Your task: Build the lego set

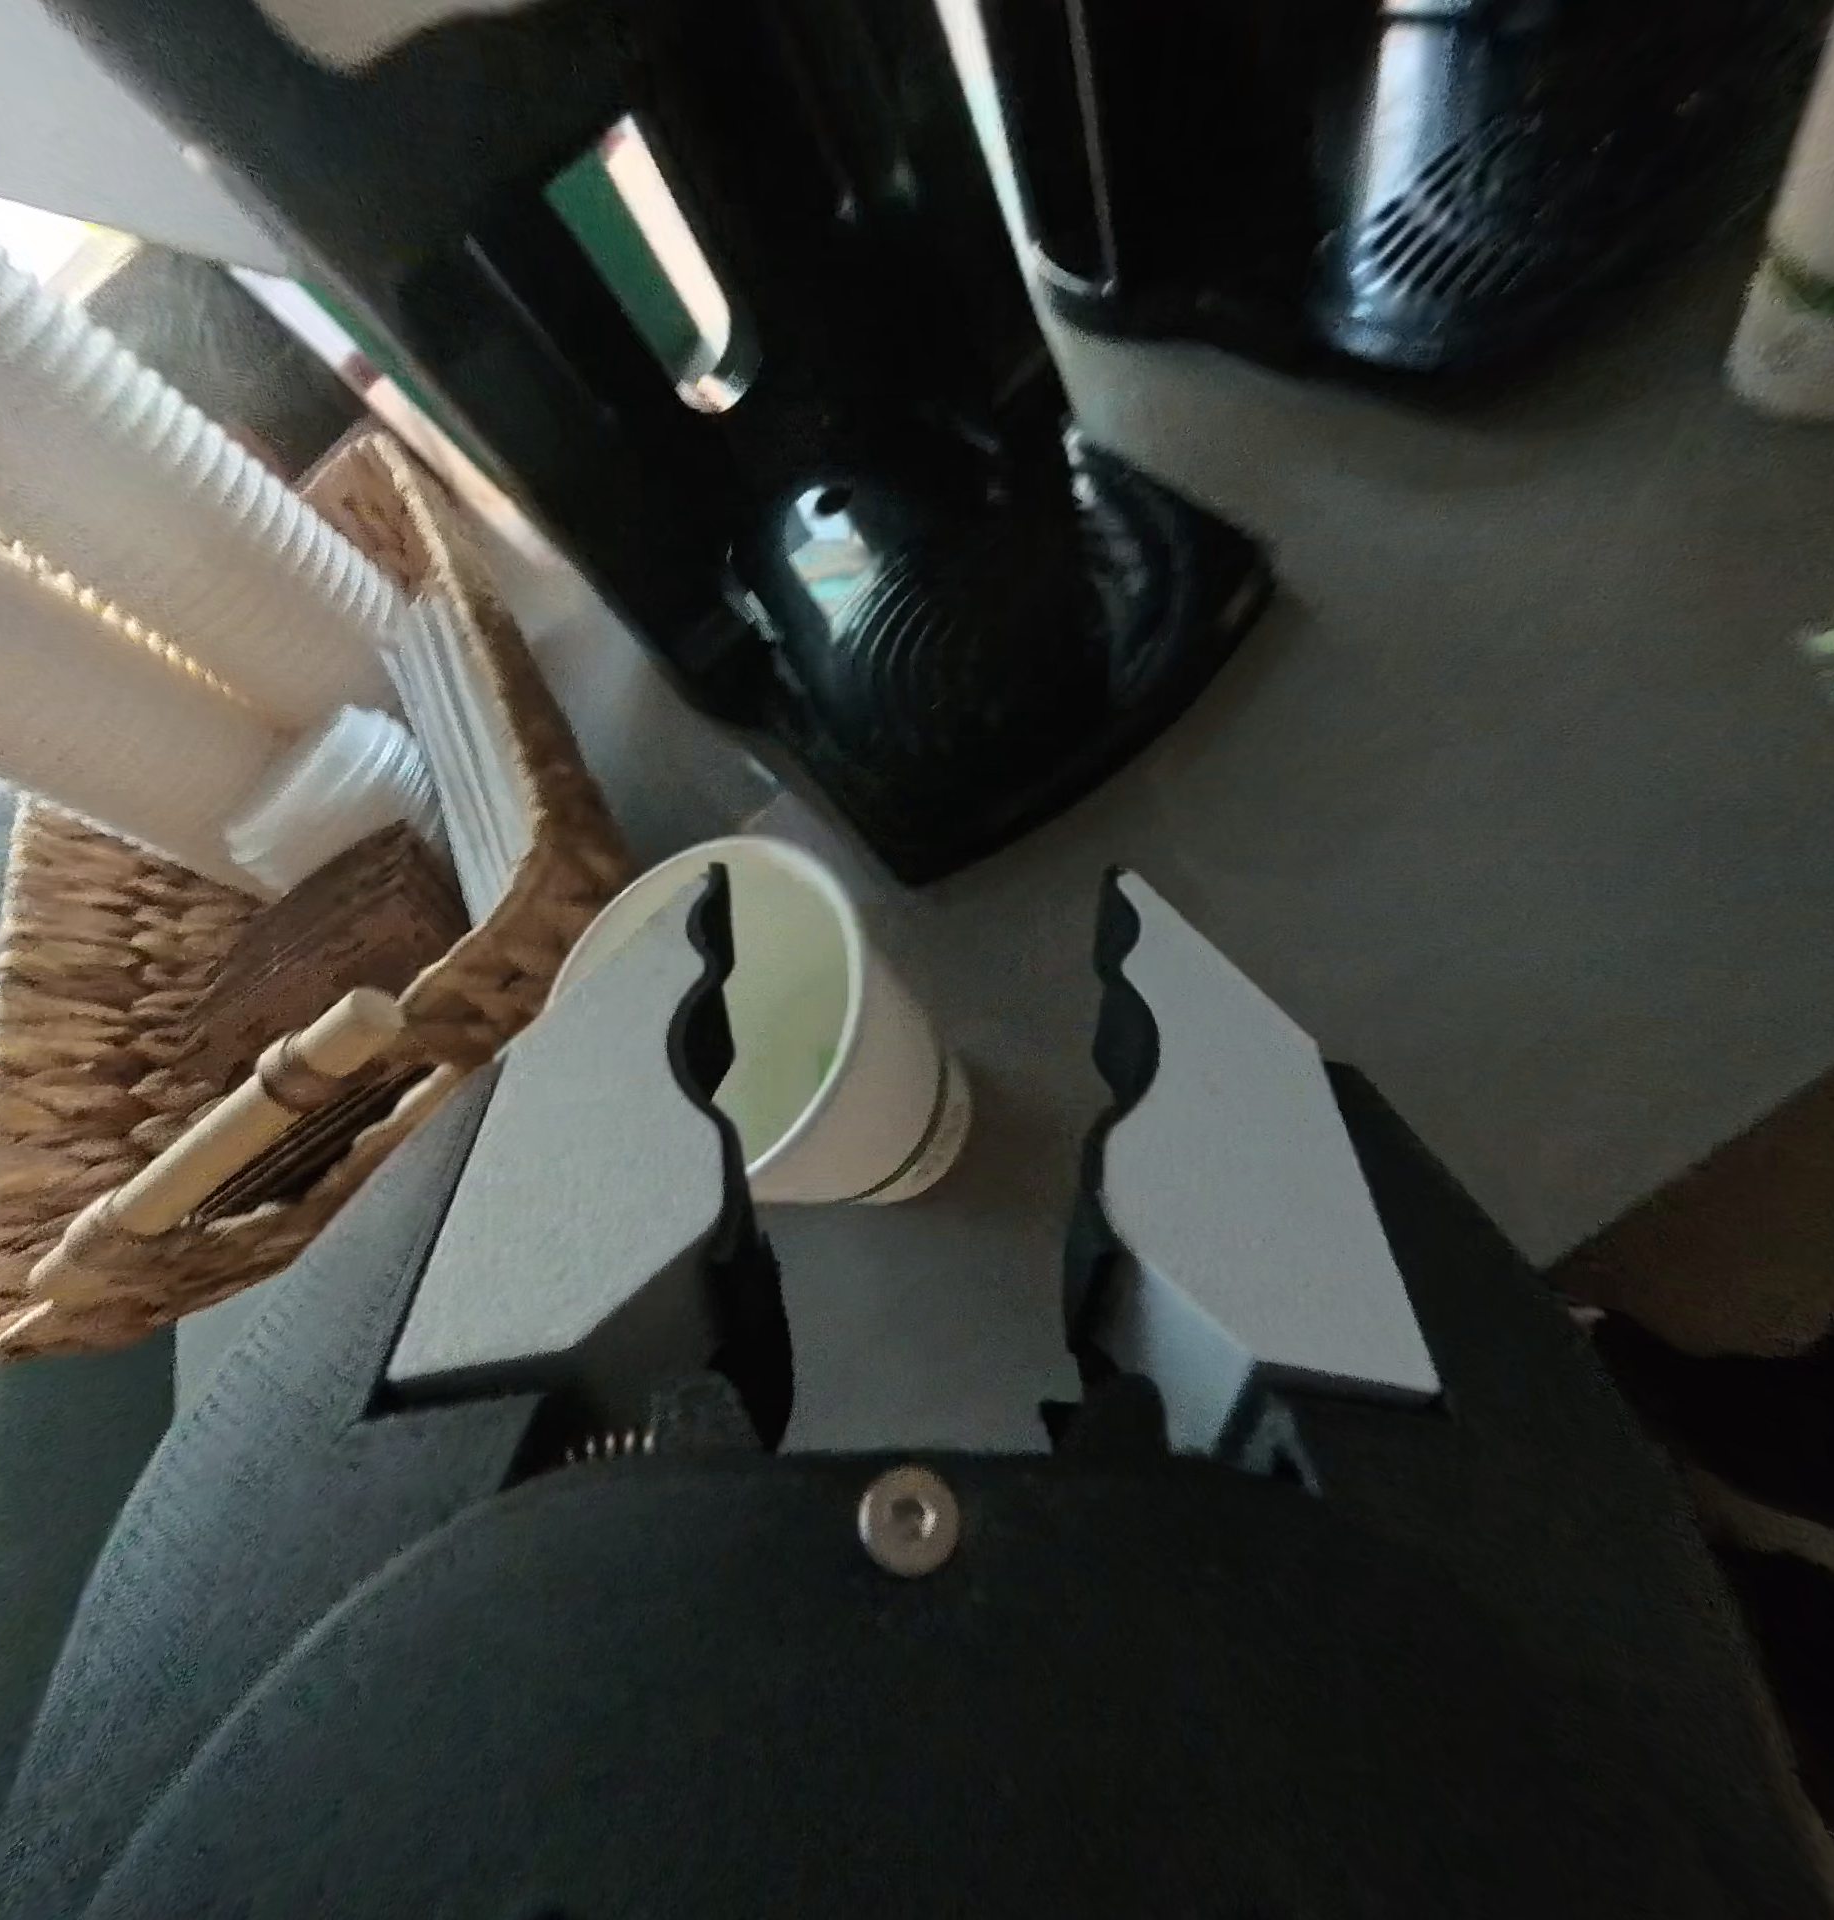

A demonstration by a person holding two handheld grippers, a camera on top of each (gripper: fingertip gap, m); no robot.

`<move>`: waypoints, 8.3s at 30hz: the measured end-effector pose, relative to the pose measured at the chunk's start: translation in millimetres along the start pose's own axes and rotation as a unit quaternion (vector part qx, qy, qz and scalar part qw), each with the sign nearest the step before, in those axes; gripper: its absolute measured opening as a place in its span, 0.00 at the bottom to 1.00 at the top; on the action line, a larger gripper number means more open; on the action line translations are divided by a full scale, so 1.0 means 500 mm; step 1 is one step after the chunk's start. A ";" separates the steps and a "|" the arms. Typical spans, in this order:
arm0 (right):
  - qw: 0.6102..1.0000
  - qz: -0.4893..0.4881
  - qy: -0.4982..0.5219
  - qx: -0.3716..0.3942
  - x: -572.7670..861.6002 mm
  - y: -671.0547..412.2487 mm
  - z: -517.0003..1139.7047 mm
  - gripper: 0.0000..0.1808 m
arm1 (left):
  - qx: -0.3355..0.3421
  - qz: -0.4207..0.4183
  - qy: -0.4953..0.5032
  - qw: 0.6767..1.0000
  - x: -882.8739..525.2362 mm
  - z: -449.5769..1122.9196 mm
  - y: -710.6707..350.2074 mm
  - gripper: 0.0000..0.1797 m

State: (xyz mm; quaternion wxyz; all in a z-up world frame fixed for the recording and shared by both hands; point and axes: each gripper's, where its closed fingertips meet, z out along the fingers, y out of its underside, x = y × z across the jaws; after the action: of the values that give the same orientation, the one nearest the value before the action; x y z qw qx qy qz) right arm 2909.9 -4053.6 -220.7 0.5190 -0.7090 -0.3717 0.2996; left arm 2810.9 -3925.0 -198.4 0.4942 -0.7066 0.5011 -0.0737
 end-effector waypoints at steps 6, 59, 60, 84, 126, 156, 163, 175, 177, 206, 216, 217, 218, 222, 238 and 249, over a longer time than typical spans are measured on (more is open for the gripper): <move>1.000 -0.003 -0.021 0.011 -0.009 -0.003 -0.013 0.00 | 0.032 -0.025 0.037 0.999 0.084 -0.011 -0.029 0.34; 0.966 0.003 0.171 -0.193 -0.048 -0.071 0.643 0.00 | 0.034 -0.242 0.062 0.968 -0.202 -0.520 0.694 0.05; 0.963 0.000 0.177 -0.204 -0.034 -0.054 0.629 0.00 | 0.051 -0.222 0.068 0.971 -0.218 -0.491 0.642 0.06; 0.984 -0.050 0.097 -0.141 -0.005 -0.002 0.487 0.17 | -0.219 -0.056 0.241 0.944 -0.328 0.291 0.049 0.10; 0.954 0.126 0.071 0.264 0.138 -0.415 0.213 0.15 | 0.139 -0.088 0.475 0.864 -0.140 -0.121 -0.113 0.00; 0.979 -0.112 0.156 0.070 0.094 -0.320 0.130 0.00 | 0.231 -0.156 0.599 0.751 -0.030 -0.186 -0.330 0.00; 0.949 -0.223 0.216 0.052 0.091 -0.334 0.109 0.00 | 0.220 -0.227 0.673 0.668 -0.012 -0.219 -0.337 0.00; 0.947 -0.225 0.225 0.031 0.089 -0.303 0.088 0.00 | 0.212 -0.257 0.645 0.688 -0.006 -0.202 -0.315 0.00; 0.959 -0.190 0.206 0.040 0.083 -0.302 0.089 0.00 | 0.216 -0.265 0.648 0.680 -0.003 -0.204 -0.317 0.00; 0.953 0.123 0.124 0.246 0.054 -0.323 0.063 0.00 | 0.325 -0.106 0.271 0.900 -0.012 -0.132 -0.319 0.00; 0.916 0.225 0.066 0.324 0.058 -0.344 0.062 0.00 | 0.324 0.185 0.017 0.928 0.011 -0.140 -0.322 0.00; 0.916 0.227 0.067 0.324 0.061 -0.342 0.062 0.00 | 0.319 0.191 0.020 0.928 0.015 -0.135 -0.316 0.00; 0.917 0.225 0.069 0.321 0.062 -0.340 0.063 0.00 | 0.320 0.191 0.023 0.928 0.019 -0.133 -0.312 0.00; 0.916 0.223 0.076 0.324 0.069 -0.341 0.058 0.00 | 0.313 0.195 0.067 0.927 0.041 -0.128 -0.296 0.00; 0.941 0.129 0.041 0.310 0.058 -0.330 0.045 0.00 | 0.287 -0.119 0.413 0.856 -0.012 -0.158 -0.312 0.04; 0.936 0.123 -0.009 0.330 0.033 -0.342 0.038 0.00 | 0.275 -0.172 0.531 0.783 0.028 -0.177 -0.327 0.00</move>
State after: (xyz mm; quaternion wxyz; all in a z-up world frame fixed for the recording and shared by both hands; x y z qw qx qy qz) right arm 2866.3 -3998.4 -62.9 0.6800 -0.5351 -0.1664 0.4729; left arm 2868.3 -3989.7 -33.4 0.3021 -0.4645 0.5132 -0.6554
